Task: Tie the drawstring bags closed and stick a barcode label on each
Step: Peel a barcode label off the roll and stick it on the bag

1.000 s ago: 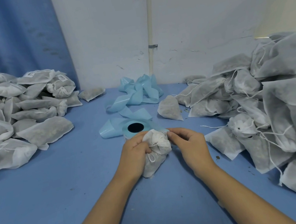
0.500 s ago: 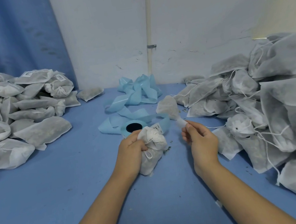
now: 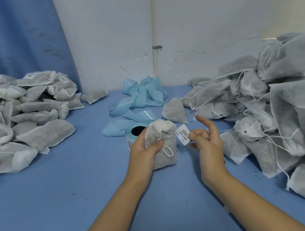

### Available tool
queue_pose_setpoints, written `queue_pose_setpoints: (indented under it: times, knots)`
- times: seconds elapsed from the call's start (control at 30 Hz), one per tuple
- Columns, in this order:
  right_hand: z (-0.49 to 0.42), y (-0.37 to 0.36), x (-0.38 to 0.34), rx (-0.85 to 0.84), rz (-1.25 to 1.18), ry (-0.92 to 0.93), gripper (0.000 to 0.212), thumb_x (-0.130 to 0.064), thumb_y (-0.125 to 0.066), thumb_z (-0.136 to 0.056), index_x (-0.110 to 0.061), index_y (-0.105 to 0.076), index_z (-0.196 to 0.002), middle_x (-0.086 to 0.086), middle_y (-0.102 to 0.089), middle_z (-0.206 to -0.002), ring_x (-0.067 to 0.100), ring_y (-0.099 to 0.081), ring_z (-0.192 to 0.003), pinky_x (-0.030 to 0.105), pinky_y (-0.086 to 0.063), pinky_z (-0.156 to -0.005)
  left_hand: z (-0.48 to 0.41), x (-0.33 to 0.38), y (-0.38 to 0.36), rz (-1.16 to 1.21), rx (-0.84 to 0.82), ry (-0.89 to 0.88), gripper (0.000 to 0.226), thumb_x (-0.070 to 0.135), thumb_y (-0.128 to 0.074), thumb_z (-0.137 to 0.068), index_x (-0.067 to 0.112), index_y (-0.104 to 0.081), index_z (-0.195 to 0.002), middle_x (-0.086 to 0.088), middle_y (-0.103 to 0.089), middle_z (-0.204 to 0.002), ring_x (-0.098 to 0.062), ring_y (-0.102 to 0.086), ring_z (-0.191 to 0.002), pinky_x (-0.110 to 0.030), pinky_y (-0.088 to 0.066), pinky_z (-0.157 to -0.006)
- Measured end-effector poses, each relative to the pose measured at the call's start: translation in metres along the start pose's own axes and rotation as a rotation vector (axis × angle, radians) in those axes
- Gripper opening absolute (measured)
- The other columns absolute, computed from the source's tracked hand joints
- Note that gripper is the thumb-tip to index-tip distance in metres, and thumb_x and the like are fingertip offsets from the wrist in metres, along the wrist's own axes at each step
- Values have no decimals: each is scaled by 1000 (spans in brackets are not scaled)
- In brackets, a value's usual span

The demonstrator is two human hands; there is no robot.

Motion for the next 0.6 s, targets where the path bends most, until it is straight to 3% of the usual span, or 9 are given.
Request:
queue_pose_setpoints:
  times: [0.17,0.33,0.4,0.53,0.6]
  knots:
    - [4,-4,1,-44,47,-44,31,4,-52,-89,-18,-66,-106,-5,-65,-74,0,-59,-67,10,-46,-63,2,0,1,25,27,-25,39,-6,-57,-86,25,-64,-108,8,-71,-102,-10,-65,-99,-23,-50,-87]
    - [7,-8,-1,-57,149,-61,19,-7,-64,-88,-25,-70,-83,-18,-71,-72,-7,-62,-66,6,-45,-61,1,0,4,88,151,-38,37,-3,-63,-84,29,-66,-101,7,-72,-100,-13,-67,-96,-27,-53,-83]
    - [8,-9,-2,-9,88,-101,13,-9,-66,-87,-21,-68,-82,-15,-71,-70,-4,-63,-64,8,-45,-59,2,2,1,97,206,-58,34,-2,-64,-84,28,-67,-99,8,-73,-95,-10,-68,-89,-23,-54,-76]
    - [15,-16,1,23,-132,-319,4,-14,-67,-87,-13,-63,-87,-6,-71,-70,5,-66,-65,13,-42,-54,6,9,-2,35,361,-151,33,2,-62,-85,16,-65,-115,2,-70,-109,-12,-65,-102,-25,-52,-88]
    - [21,-22,2,-6,-253,-418,4,-12,-66,-87,-10,-62,-89,-1,-71,-71,7,-65,-63,14,-41,-51,9,13,-4,19,409,-196,36,2,-61,-86,18,-64,-117,4,-69,-111,-6,-64,-102,-20,-51,-88]
Point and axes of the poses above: each hand's wrist, its own z-axis away from the middle knuckle, its own y-axis out of the back of the hand, x = y × z, the point moved 4 cm from there along -z, towards the middle knuckle
